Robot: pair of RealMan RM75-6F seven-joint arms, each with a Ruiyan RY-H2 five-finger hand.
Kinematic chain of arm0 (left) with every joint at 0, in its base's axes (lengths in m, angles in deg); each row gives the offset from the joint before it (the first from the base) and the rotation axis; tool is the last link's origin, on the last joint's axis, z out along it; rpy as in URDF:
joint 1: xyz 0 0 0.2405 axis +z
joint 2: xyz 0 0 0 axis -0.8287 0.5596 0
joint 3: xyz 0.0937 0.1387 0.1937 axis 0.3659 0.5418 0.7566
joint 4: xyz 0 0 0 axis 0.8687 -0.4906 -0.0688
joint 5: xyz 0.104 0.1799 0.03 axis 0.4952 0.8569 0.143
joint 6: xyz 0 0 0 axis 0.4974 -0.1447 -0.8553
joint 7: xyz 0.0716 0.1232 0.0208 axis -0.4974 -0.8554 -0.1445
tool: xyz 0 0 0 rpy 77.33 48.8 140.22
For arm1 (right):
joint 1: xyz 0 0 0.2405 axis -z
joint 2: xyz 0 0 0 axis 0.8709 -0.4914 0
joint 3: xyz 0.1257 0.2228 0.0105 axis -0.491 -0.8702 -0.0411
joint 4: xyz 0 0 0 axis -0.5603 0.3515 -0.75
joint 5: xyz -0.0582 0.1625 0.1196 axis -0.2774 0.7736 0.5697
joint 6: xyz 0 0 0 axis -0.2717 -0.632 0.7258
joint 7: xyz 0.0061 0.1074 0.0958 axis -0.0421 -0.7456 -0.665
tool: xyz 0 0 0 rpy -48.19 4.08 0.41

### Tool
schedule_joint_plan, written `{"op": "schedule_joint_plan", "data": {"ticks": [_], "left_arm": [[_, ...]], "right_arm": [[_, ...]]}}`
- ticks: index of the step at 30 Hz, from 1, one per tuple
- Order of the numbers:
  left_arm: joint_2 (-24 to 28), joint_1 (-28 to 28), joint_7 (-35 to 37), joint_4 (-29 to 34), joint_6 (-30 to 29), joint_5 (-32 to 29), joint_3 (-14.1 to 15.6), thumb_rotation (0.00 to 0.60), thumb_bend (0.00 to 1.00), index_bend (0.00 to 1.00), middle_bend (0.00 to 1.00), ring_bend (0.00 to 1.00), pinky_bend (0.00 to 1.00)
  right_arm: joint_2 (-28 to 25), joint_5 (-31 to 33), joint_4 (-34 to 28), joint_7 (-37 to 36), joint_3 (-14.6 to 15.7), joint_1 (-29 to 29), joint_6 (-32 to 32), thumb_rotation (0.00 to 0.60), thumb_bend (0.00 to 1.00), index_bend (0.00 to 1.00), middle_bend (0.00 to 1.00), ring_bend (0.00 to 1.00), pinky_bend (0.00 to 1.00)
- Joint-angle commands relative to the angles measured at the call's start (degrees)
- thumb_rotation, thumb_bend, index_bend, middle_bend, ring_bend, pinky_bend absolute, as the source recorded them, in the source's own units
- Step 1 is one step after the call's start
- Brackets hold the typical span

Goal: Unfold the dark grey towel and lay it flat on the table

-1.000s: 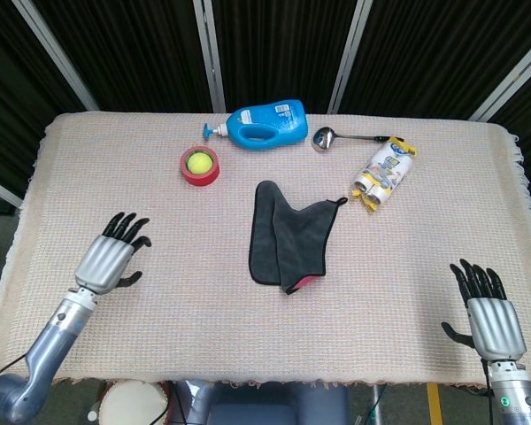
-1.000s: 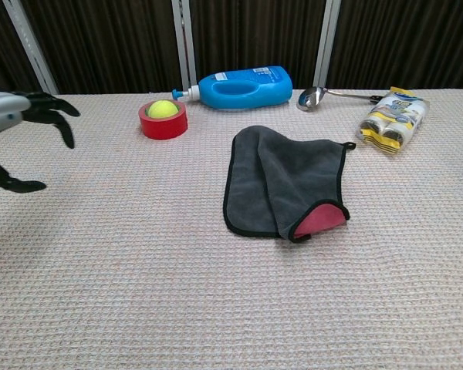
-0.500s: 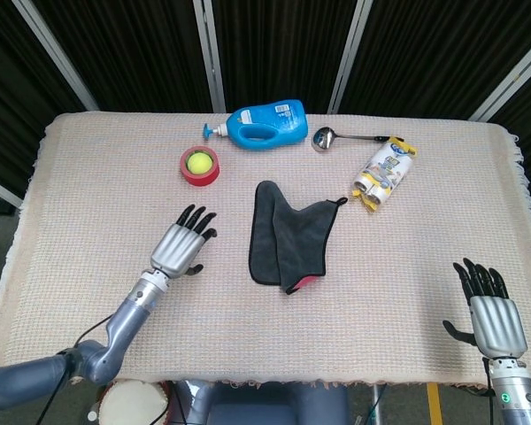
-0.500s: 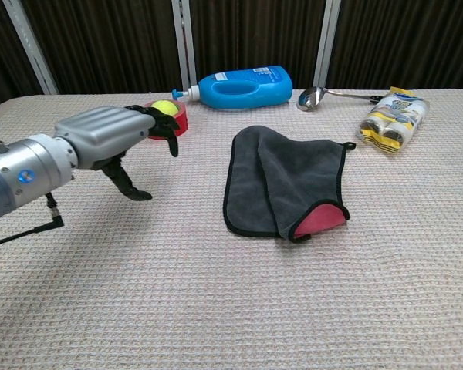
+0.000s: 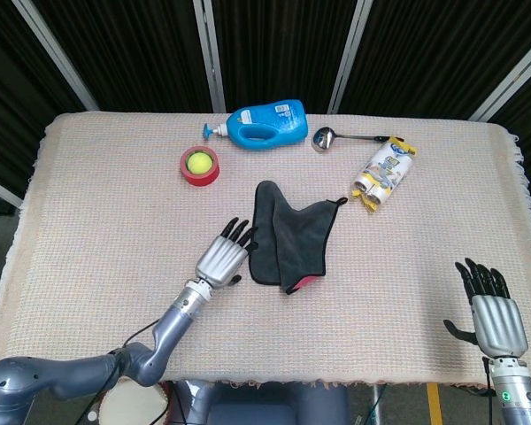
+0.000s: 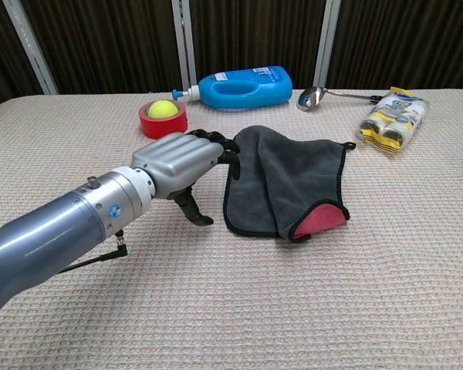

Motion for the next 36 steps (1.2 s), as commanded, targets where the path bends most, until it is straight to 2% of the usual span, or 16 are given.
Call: {"op": "schedule_joint_plan", "data": {"ticks": [1, 21, 36], "left_arm": [[-2.0, -1.2, 0.2, -1.9, -0.5, 0.9, 0.4, 0.600, 0.13, 0.29, 0.09, 0.00, 0.03], [-7.2, -3.3, 0.9, -8.8, -0.5, 1.5, 1.5, 0.600, 0.14, 0.36, 0.09, 0.00, 0.03], [-11.5, -4.6, 4.2, -15.8, -2.6, 3.9, 1.6, 0.600, 0.27, 0.44, 0.10, 0.00, 0.03]], "right_arm": [[0.0, 0.0, 0.0, -0.2, 0.0, 0.0, 0.0, 0.600, 0.24, 0.00, 0.00, 0.00, 0.04], [-0.3, 0.4, -0.3, -1.5, -0.2, 0.1, -0.2, 0.600, 0.24, 0.00, 0.00, 0.00, 0.04], [-0.5, 0.1, -0.3, -2.0, -0.1, 0.2, -0.4, 0.600, 0.24, 0.00, 0.00, 0.00, 0.04]]}}
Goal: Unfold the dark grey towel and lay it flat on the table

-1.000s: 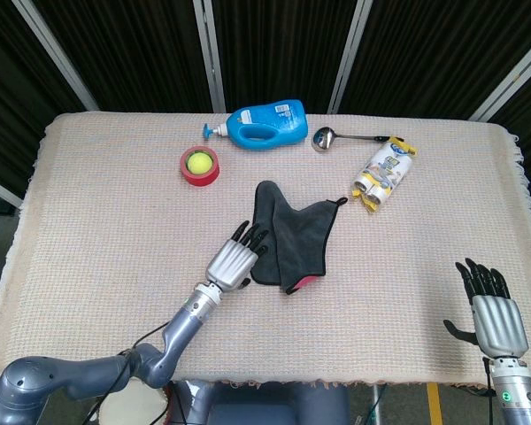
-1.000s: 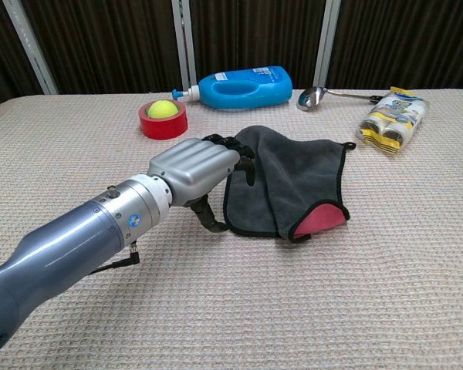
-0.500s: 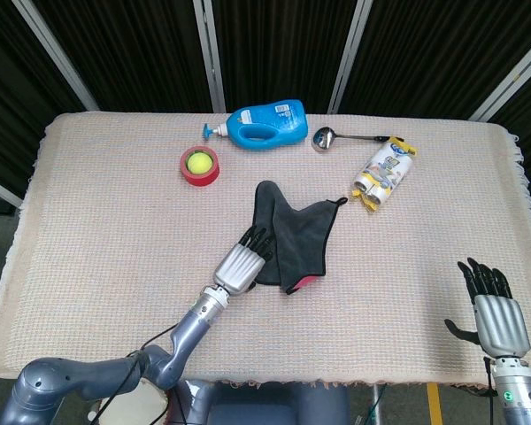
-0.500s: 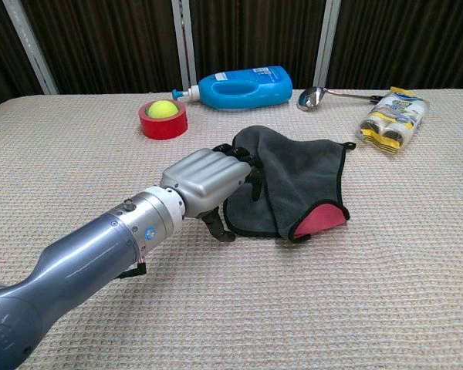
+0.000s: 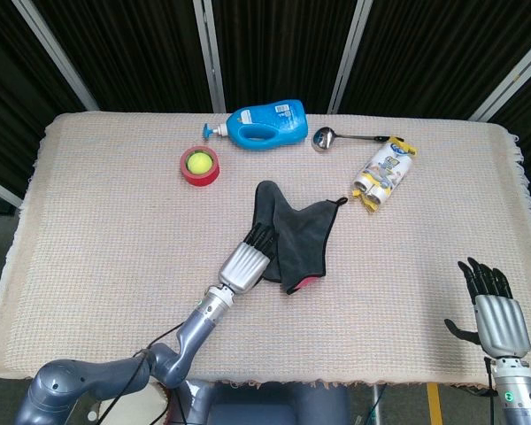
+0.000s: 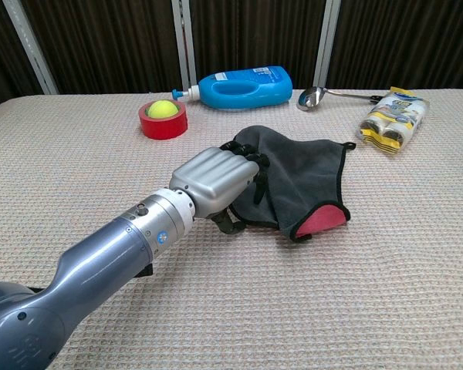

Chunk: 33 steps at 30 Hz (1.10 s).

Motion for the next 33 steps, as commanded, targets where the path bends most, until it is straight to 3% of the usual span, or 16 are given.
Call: {"op": "schedule_joint_plan", "data": {"ticks": [1, 10, 18, 25, 33], "left_arm": [[-0.5, 0.1, 0.6, -0.6, -0.2, 0.2, 0.2, 0.600, 0.29, 0.44, 0.10, 0.00, 0.03], [0.0, 0.6, 1.8, -0.5, -0.3, 0.9, 1.1, 0.600, 0.41, 0.46, 0.11, 0.00, 0.03], [1.1, 1.0, 2.1, 0.8, -0.9, 1.5, 1.2, 0.600, 0.39, 0.48, 0.11, 0.00, 0.03], [1.4, 1.1, 1.9, 0.8, -0.9, 1.4, 1.0, 0.600, 0.38, 0.60, 0.14, 0.00, 0.03], [0.9, 1.0, 1.9, 0.0, -0.8, 1.0, 0.6, 0.600, 0.38, 0.67, 0.18, 0.00, 0.03]], "right_arm": [[-0.1, -0.1, 0.0, 0.0, 0.0, 0.0, -0.1, 0.600, 0.24, 0.00, 0.00, 0.00, 0.04], [-0.3, -0.1, -0.2, -0.1, 0.1, 0.2, -0.2, 0.600, 0.24, 0.00, 0.00, 0.00, 0.04], [-0.2, -0.1, -0.2, 0.0, 0.1, 0.2, -0.3, 0.600, 0.24, 0.00, 0.00, 0.00, 0.04], [-0.2, -0.1, -0.3, 0.1, 0.1, 0.2, -0.3, 0.600, 0.24, 0.00, 0.00, 0.00, 0.04], [-0.2, 0.0, -0.2, 0.1, 0.1, 0.2, -0.3, 0.600, 0.24, 0.00, 0.00, 0.00, 0.04]]}}
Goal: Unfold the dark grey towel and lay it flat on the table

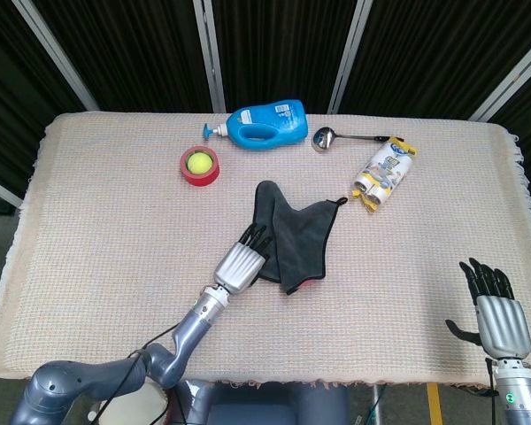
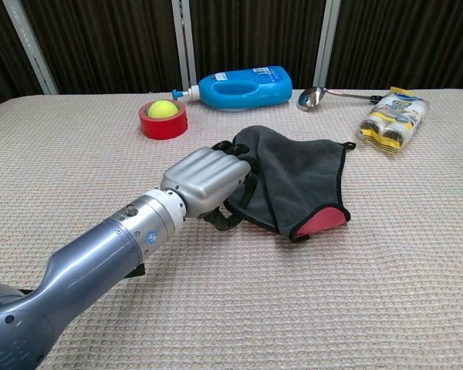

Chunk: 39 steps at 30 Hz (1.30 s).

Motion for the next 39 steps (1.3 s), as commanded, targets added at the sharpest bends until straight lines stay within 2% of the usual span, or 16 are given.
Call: {"op": "schedule_joint_plan", "data": {"ticks": [1, 10, 17, 22, 29, 35, 39], "left_arm": [[-0.1, 0.0, 0.1, -0.1, -0.1, 0.0, -0.1, 0.600, 0.38, 0.68, 0.18, 0.00, 0.03], [2.1, -1.2, 0.6, 1.9, -0.5, 0.9, -1.5, 0.600, 0.38, 0.68, 0.19, 0.00, 0.03], [8.5, -5.0, -2.5, 9.3, 3.8, -0.9, -6.0, 0.600, 0.39, 0.68, 0.18, 0.00, 0.03], [13.7, -9.8, -8.6, 14.8, 10.2, -7.1, -11.8, 0.600, 0.39, 0.68, 0.18, 0.00, 0.03], [16.3, -16.8, -14.2, 15.8, 14.9, -15.0, -17.6, 0.600, 0.40, 0.69, 0.19, 0.00, 0.03], [16.5, -24.0, -20.0, 13.9, 18.3, -25.0, -20.4, 0.600, 0.40, 0.69, 0.19, 0.00, 0.03], [16.3, -28.9, -23.6, 11.9, 19.5, -31.8, -21.1, 0.600, 0.40, 0.70, 0.19, 0.00, 0.03]], "right_arm": [[0.0, 0.0, 0.1, 0.0, 0.0, 0.0, 0.0, 0.600, 0.24, 0.00, 0.00, 0.00, 0.04], [-0.1, 0.0, 0.0, 0.0, 0.2, 0.0, 0.2, 0.600, 0.24, 0.00, 0.00, 0.00, 0.04], [-0.6, 0.5, -1.3, 0.4, -0.1, -0.3, 0.7, 0.600, 0.24, 0.00, 0.00, 0.00, 0.04], [-1.0, 1.3, -3.1, 0.7, -0.7, -0.9, 1.4, 0.600, 0.24, 0.00, 0.00, 0.00, 0.04], [-1.1, 4.5, -5.8, 0.6, -2.2, -2.6, 4.3, 0.600, 0.24, 0.00, 0.00, 0.00, 0.04], [-1.5, 9.0, -8.1, 0.3, -4.6, -4.8, 7.3, 0.600, 0.24, 0.00, 0.00, 0.00, 0.04], [-1.4, 11.9, -8.9, -0.2, -6.1, -6.1, 9.0, 0.600, 0.24, 0.06, 0.00, 0.00, 0.04]]}}
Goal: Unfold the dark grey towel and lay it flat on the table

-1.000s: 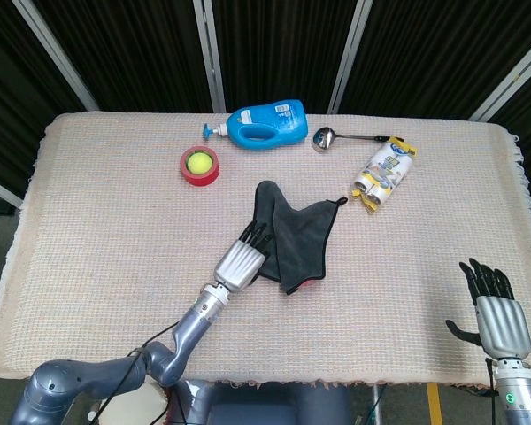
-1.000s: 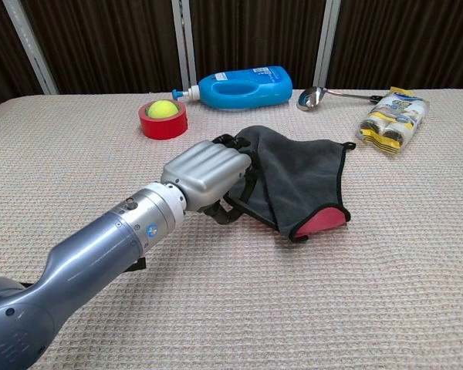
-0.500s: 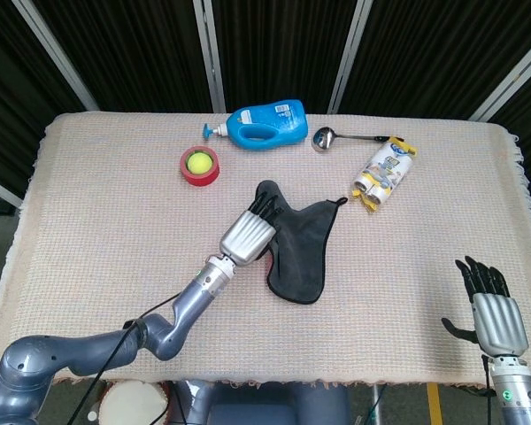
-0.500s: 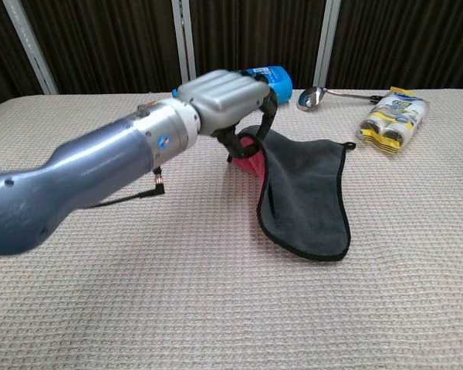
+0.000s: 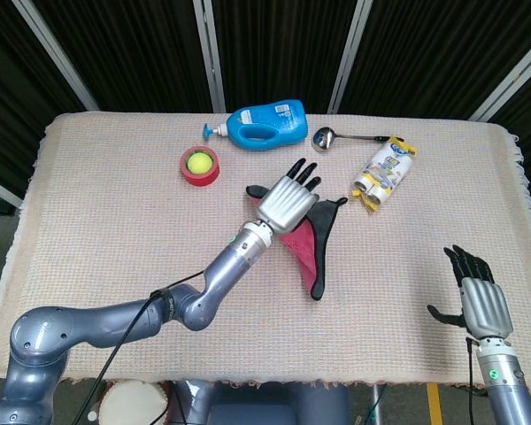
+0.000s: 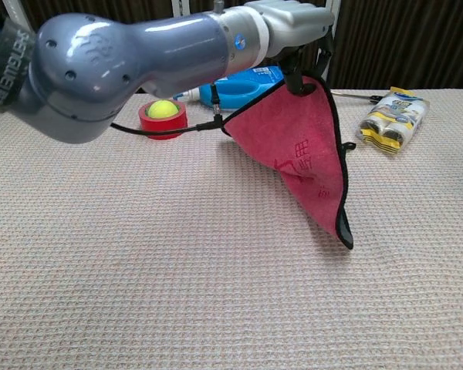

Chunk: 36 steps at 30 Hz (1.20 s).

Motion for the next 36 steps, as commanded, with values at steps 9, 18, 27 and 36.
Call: {"op": "schedule_joint_plan", "data": {"ticks": [9, 18, 27, 36], "left_arm": [[-2.1, -14.3, -7.0, -9.8, 2.2, -16.5, -1.1, 0.600, 0.41, 0.71, 0.20, 0.00, 0.03], [-3.5, -18.8, -6.8, -16.2, 2.5, -20.2, 0.3, 0.600, 0.41, 0.71, 0.21, 0.00, 0.03], [-5.0, -21.7, -5.9, -22.3, 2.5, -22.5, 1.5, 0.600, 0.42, 0.72, 0.21, 0.00, 0.03], [-7.0, -26.8, -5.7, -32.1, 4.7, -24.6, 0.3, 0.600, 0.42, 0.72, 0.22, 0.00, 0.03]], "right_arm": [[-0.2, 8.8, -1.9, -1.7, -4.4, -4.0, 5.1, 0.600, 0.24, 0.28, 0.04, 0.00, 0.04], [-1.7, 17.1, -5.3, -1.7, -6.4, -6.7, 9.4, 0.600, 0.24, 0.34, 0.07, 0.00, 0.04], [-1.5, 28.9, -9.5, 2.0, -8.2, -12.4, 13.2, 0.600, 0.24, 0.34, 0.07, 0.00, 0.04], [0.3, 34.0, -9.3, 4.8, -8.4, -15.9, 12.2, 0.600, 0.24, 0.34, 0.07, 0.00, 0.04]]}}
